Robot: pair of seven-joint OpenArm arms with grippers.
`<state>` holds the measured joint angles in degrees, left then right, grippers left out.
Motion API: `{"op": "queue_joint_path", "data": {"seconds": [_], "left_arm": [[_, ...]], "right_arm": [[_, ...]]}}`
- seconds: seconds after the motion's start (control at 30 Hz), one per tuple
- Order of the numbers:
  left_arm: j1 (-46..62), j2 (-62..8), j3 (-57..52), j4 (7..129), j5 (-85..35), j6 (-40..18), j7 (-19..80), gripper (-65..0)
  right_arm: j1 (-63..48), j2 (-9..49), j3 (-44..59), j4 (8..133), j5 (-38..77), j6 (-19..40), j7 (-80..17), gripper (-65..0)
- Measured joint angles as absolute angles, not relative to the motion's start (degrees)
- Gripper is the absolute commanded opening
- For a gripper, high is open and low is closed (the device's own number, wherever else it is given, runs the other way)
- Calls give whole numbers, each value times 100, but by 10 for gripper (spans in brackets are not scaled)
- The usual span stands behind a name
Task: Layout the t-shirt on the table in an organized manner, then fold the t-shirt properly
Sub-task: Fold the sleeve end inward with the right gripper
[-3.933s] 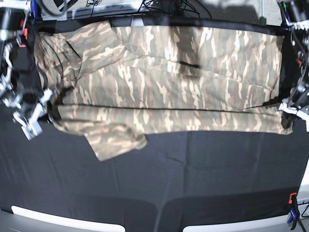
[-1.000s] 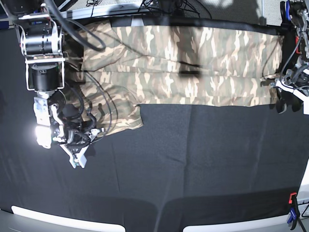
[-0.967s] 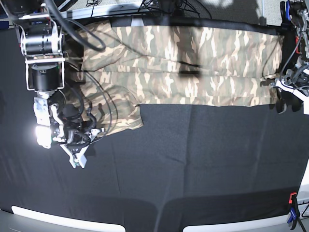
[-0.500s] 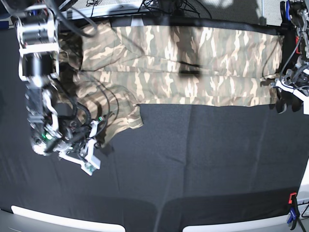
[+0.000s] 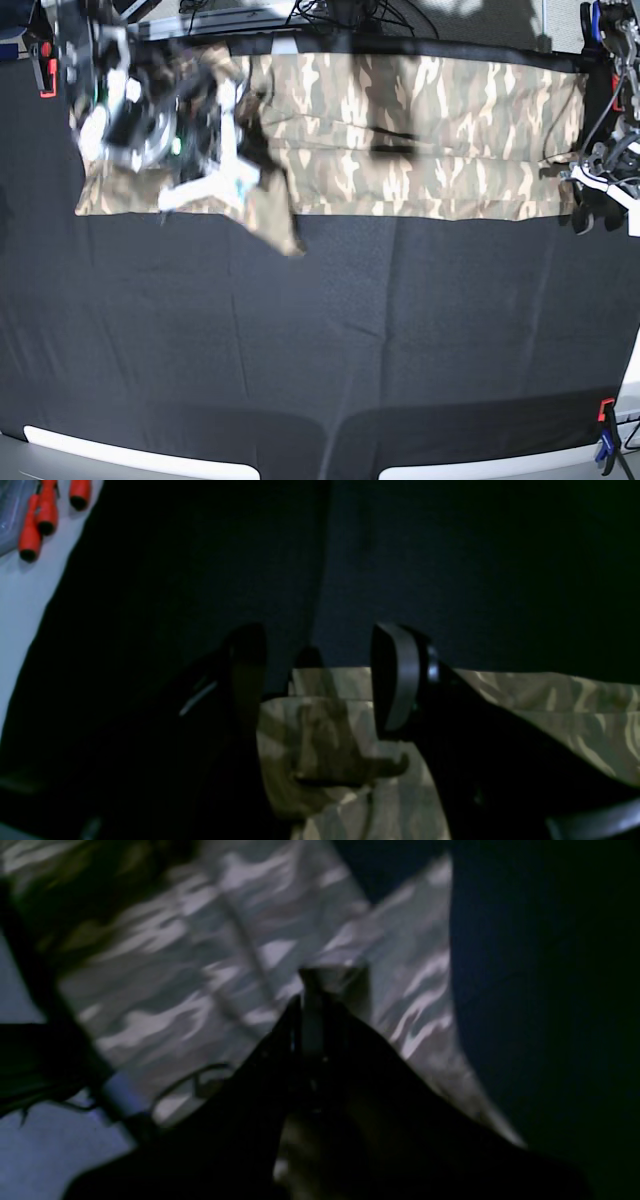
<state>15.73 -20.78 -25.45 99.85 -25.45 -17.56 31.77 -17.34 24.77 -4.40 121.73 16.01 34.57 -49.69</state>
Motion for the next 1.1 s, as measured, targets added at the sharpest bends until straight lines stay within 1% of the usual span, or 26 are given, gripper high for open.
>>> {"op": "queue_joint_path", "data": {"seconds": [0.1, 0.3, 0.5, 0.83, 0.93, 0.97, 1.0, 1.03, 1.1], "left_arm": [[1570, -2080, -2545, 9985, -2543, -1754, 3177, -334], [1570, -2080, -2545, 9985, -2545, -1756, 3177, -334], [1570, -2080, -2545, 9985, -2545, -1756, 3177, -334], [1570, -2080, -2545, 9985, -2545, -1756, 3177, -334], [1570, -2080, -2545, 9985, -2545, -1754, 3177, -334], [1570, -2080, -2545, 9985, -2545, -1754, 3177, -334], [1570, -2080, -2545, 9985, -2545, -1754, 3177, -334], [1570, -2080, -2545, 9985, -2545, -1756, 3177, -334], [1570, -2080, -2545, 9985, -2545, -1756, 3177, -334]], "right_arm": [[-2134, 2475, -440, 12313, 1608, 3435, -4746, -650], [-2571, 2475, -440, 12344, 1911, 3448, -4731, -650], [-2600, 2475, -604, 12344, 2043, 3450, -4735, -650], [-2602, 2475, -1347, 12344, 1920, 3452, -4766, -644], [-2602, 2477, -1409, 12344, 1883, 3450, -4915, -489], [-2602, 2477, -1411, 12344, 1865, 3450, -4934, -446], [-2602, 2477, -1411, 12344, 1868, 3450, -4947, -418], [-2602, 2477, -1411, 12344, 1865, 3450, -4952, -404], [-2602, 2477, -1411, 12344, 1865, 3450, -4954, -404]]}}
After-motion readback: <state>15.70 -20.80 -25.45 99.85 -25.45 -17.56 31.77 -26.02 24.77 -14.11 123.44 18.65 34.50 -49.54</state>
